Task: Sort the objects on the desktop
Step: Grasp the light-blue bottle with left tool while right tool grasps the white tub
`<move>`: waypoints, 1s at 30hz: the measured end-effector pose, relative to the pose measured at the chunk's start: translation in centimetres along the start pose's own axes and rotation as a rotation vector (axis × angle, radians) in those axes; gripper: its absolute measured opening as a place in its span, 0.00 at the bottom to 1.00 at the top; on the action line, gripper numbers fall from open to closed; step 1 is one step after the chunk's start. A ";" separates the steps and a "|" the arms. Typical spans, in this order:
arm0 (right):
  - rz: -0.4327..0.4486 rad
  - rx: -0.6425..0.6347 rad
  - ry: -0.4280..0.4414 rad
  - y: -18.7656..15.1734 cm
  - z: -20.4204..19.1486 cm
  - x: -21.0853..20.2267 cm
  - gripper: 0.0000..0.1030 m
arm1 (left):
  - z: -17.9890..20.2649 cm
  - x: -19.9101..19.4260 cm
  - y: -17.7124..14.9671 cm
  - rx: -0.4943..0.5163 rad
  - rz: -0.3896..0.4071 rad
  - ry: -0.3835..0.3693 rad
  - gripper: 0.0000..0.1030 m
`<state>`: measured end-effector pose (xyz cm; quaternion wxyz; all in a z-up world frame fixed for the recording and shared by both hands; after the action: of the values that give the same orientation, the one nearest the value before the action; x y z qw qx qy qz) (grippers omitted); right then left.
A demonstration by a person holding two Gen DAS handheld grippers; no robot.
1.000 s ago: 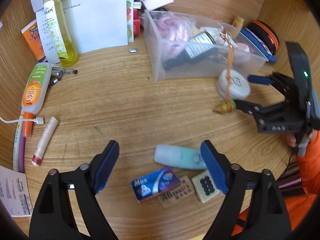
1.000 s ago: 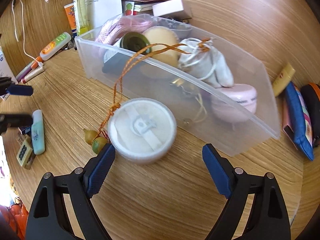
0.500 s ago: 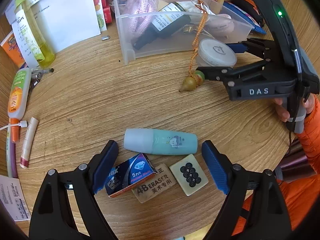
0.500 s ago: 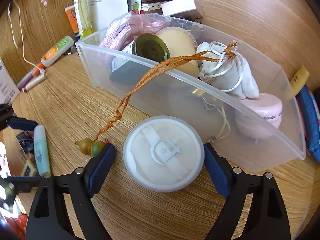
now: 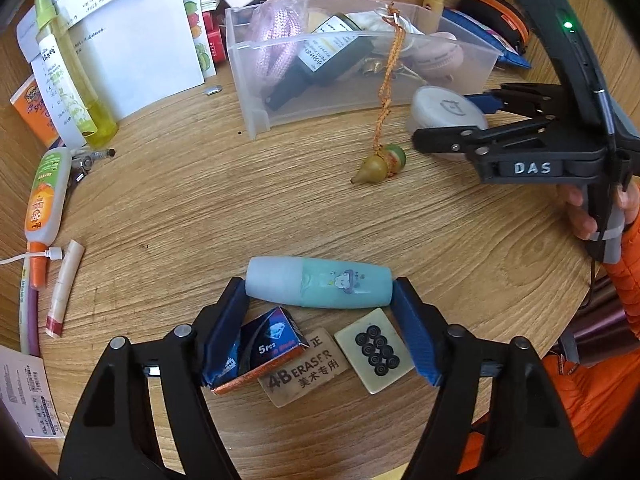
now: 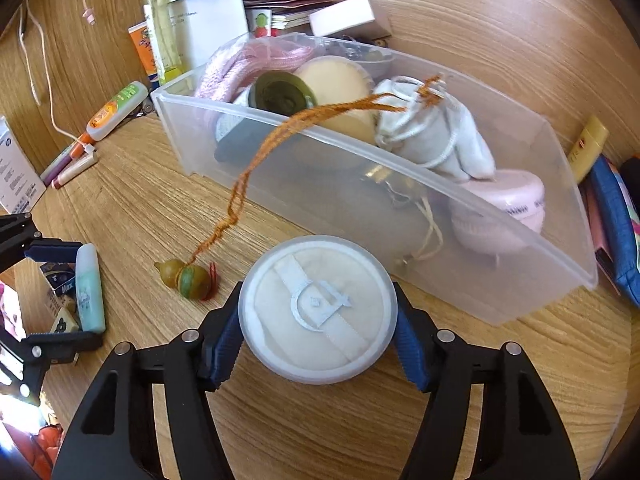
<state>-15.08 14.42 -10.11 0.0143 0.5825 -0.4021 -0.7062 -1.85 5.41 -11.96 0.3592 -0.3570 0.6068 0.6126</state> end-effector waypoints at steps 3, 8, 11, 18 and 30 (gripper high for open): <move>0.017 0.025 -0.001 0.0 0.6 -0.7 0.60 | -0.5 0.0 0.4 -0.029 0.004 -0.007 0.70; 0.055 0.049 -0.012 0.0 1.6 -2.5 0.60 | -1.8 -0.5 1.4 -0.075 0.032 -0.006 0.70; 0.072 0.058 -0.016 0.1 2.1 -3.4 0.60 | -2.5 -1.2 2.0 -0.100 0.067 0.001 0.70; 0.140 0.091 -0.031 0.8 3.7 -6.4 0.61 | -4.5 -4.0 4.4 -0.154 0.159 -0.006 0.70; 0.241 0.123 -0.079 2.9 6.1 -9.4 0.60 | -3.9 -7.8 11.4 -0.157 0.334 -0.037 0.70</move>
<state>-18.47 20.42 -0.74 0.0474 0.5014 -0.5120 -0.6959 -8.02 1.35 0.39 0.2345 -0.2668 0.6012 0.7158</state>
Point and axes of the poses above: each gripper's, at about its wrist camera, not at the fingertips, and x roughly the way its jaws point, z to its right, y to its top, the point moved 9 cm from there along x, roughly the way its jaws point
